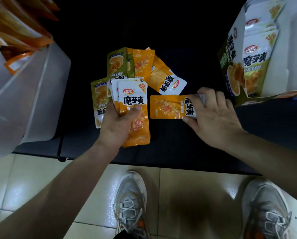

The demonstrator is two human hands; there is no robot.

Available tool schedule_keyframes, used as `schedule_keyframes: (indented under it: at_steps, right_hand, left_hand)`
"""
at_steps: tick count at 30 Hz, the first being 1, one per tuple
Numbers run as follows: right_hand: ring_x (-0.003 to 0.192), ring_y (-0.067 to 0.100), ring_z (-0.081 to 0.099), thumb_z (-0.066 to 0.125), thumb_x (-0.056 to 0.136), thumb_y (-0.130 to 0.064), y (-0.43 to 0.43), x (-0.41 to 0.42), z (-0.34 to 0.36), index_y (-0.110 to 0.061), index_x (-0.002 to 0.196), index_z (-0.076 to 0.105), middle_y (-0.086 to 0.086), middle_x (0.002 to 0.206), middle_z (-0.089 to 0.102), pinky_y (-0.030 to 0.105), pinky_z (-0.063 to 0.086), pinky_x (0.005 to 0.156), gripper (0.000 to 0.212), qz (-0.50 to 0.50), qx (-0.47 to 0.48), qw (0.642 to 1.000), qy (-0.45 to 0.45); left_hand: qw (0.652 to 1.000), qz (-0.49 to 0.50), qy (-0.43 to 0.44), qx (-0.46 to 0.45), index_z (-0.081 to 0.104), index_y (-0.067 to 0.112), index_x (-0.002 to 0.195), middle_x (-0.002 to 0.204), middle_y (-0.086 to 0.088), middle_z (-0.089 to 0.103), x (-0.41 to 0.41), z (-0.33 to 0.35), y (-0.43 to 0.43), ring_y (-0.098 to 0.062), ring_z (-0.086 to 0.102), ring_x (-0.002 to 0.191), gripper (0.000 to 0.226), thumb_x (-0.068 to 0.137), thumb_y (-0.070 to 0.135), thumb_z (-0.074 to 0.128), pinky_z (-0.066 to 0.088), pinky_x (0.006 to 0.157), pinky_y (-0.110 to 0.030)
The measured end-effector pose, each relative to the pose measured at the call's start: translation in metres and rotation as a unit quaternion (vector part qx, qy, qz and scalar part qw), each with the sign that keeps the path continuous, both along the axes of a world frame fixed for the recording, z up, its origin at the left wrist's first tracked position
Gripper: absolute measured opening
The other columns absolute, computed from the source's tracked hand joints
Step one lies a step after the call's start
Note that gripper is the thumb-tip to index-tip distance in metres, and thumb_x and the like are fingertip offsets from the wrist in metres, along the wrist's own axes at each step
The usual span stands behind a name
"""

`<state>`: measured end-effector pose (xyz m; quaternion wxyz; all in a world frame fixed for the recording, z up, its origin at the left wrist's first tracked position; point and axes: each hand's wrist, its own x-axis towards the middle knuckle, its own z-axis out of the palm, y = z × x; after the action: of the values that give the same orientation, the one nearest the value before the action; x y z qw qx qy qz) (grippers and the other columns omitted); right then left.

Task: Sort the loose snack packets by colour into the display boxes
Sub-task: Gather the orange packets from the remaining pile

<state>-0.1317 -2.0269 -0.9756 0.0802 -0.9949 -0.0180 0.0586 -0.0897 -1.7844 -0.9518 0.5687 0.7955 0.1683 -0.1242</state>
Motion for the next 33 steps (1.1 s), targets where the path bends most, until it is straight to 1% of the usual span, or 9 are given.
schedule_keyframes:
  at_steps: [4,7,9,13,17,19,21,27,33]
  right_hand:
    - [0.117,0.031,0.045,0.085,0.071,-0.047,-0.008,0.011,0.011,-0.016,0.13,0.049,0.009,0.127,0.047,0.045,0.04,0.093,0.076,-0.016,0.095,0.994,0.041]
    - [0.119,0.029,0.042,0.09,0.061,-0.051,-0.01,0.019,0.019,-0.019,0.134,0.048,0.007,0.125,0.045,0.043,0.04,0.095,0.09,-0.024,0.079,0.992,0.097]
    - [0.114,0.025,0.042,0.09,0.063,-0.047,-0.012,0.019,0.021,-0.021,0.125,0.054,0.003,0.119,0.042,0.038,0.041,0.089,0.076,-0.01,0.101,0.99,0.099]
    - [0.093,0.011,0.058,0.079,0.082,-0.022,-0.017,0.017,0.031,-0.031,0.11,0.062,-0.013,0.103,0.055,0.028,0.04,0.071,0.033,0.034,0.253,0.96,0.118]
    - [0.088,-0.001,0.058,0.076,0.086,-0.022,-0.017,0.021,0.052,-0.044,0.109,0.065,-0.018,0.1,0.061,0.02,0.043,0.069,0.033,0.1,0.272,0.937,0.193]
    - [0.082,-0.009,0.059,0.08,0.083,-0.022,-0.015,0.023,0.062,-0.044,0.107,0.065,-0.018,0.094,0.065,0.013,0.044,0.063,0.036,0.099,0.301,0.926,0.203]
    - [0.081,-0.01,0.063,0.084,0.078,-0.019,-0.008,0.026,0.068,-0.036,0.105,0.064,-0.018,0.092,0.071,0.011,0.048,0.067,0.037,0.067,0.369,0.903,0.21]
    - [0.087,0.008,0.074,0.084,0.078,-0.016,0.01,0.023,0.059,-0.012,0.105,0.069,-0.002,0.096,0.077,0.034,0.062,0.08,0.032,-0.095,0.529,0.827,0.165]
    - [0.08,0.009,0.073,0.078,0.077,-0.05,0.016,0.009,0.045,-0.021,0.101,0.061,-0.004,0.098,0.073,0.024,0.054,0.052,0.042,-0.235,0.522,0.812,0.115]
  left_hand:
    - [1.0,-0.015,-0.01,-0.004,0.056,0.025,0.122,0.09,0.019,0.068,0.0,0.001,-0.004,0.014,0.066,0.07,0.034,0.091,0.023,0.07,0.048,0.051,-0.007]
    - [1.0,-0.013,-0.009,-0.006,0.055,0.024,0.124,0.091,0.018,0.066,0.0,0.003,-0.003,0.016,0.064,0.067,0.036,0.091,0.023,0.07,0.046,0.048,-0.005]
    - [1.0,-0.02,-0.01,-0.003,0.055,0.022,0.127,0.093,0.018,0.067,0.0,0.003,-0.003,0.017,0.064,0.068,0.039,0.091,0.025,0.07,0.046,0.049,-0.005]
    - [1.0,-0.025,-0.012,0.003,0.055,0.029,0.121,0.096,0.018,0.068,0.004,0.007,-0.002,0.014,0.066,0.073,0.034,0.091,0.025,0.07,0.049,0.052,-0.008]
    - [0.999,-0.005,-0.022,0.023,0.06,0.024,0.126,0.105,0.01,0.074,0.014,0.011,0.011,-0.002,0.072,0.089,0.039,0.089,0.029,0.072,0.059,0.071,-0.025]
    - [0.999,-0.027,-0.017,0.02,0.061,0.024,0.124,0.103,0.009,0.075,0.014,0.012,0.012,-0.005,0.073,0.089,0.037,0.089,0.03,0.072,0.059,0.07,-0.024]
    - [0.997,-0.074,-0.001,-0.002,0.061,0.023,0.121,0.098,0.008,0.075,0.007,0.015,0.005,-0.007,0.073,0.086,0.034,0.089,0.032,0.07,0.058,0.066,-0.023]
    - [0.977,-0.194,0.06,-0.065,0.055,0.03,0.127,0.106,0.013,0.074,-0.02,0.013,-0.026,-0.004,0.072,0.094,0.061,0.078,0.062,0.069,0.058,0.072,-0.021]
    - [0.978,-0.152,0.086,-0.112,0.052,0.023,0.132,0.111,0.008,0.073,-0.027,0.011,-0.04,-0.008,0.072,0.098,0.066,0.073,0.042,0.076,0.059,0.076,-0.029]
